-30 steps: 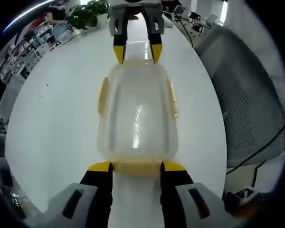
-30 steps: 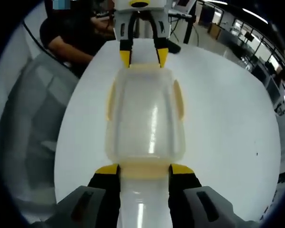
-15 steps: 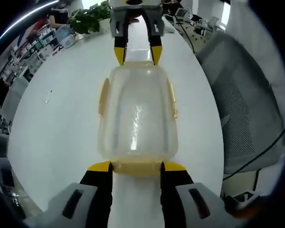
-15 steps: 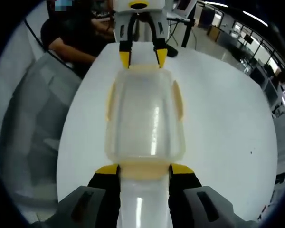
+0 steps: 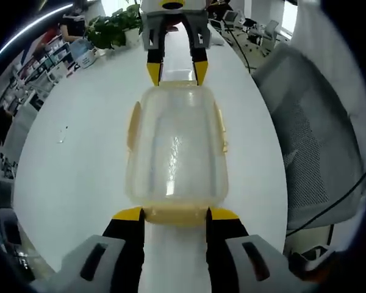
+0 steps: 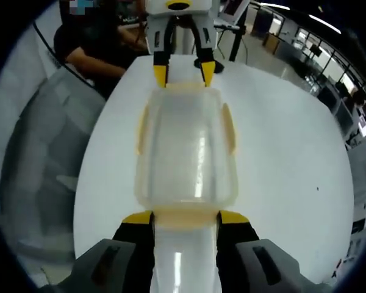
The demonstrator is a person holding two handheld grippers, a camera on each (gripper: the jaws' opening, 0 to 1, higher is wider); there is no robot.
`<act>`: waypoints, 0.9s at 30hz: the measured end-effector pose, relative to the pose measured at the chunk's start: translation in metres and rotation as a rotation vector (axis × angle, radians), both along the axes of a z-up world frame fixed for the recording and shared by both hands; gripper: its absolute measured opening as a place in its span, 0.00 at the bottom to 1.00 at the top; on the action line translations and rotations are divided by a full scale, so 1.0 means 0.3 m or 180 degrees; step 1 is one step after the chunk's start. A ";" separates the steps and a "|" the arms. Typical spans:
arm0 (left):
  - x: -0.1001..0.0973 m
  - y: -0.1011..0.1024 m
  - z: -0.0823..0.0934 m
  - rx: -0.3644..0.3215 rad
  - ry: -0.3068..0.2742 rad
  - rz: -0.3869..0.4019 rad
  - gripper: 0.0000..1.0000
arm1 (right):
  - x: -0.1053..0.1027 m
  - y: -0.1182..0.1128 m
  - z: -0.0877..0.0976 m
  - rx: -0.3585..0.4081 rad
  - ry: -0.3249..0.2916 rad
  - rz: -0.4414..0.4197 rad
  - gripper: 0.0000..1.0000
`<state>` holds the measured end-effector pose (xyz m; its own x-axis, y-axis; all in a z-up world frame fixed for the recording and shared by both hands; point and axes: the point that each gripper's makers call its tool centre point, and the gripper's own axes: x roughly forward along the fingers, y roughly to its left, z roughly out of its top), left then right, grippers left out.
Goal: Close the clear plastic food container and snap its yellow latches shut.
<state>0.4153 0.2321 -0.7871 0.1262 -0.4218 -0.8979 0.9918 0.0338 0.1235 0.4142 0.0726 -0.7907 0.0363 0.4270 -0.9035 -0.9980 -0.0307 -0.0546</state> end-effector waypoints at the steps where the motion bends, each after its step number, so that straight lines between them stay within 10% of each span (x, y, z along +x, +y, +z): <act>1: 0.000 -0.004 0.000 -0.0001 0.0002 0.0003 0.38 | 0.000 -0.004 0.002 0.0002 -0.0004 -0.0002 0.38; 27: -0.013 -0.193 0.039 -0.0037 -0.0022 -0.0014 0.38 | -0.012 -0.193 0.037 -0.0031 -0.0028 -0.0012 0.38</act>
<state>0.4114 0.1743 -0.7753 0.1305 -0.4329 -0.8920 0.9910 0.0310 0.1299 0.4107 0.0147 -0.7798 0.0460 0.4180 -0.9073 -0.9976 -0.0275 -0.0633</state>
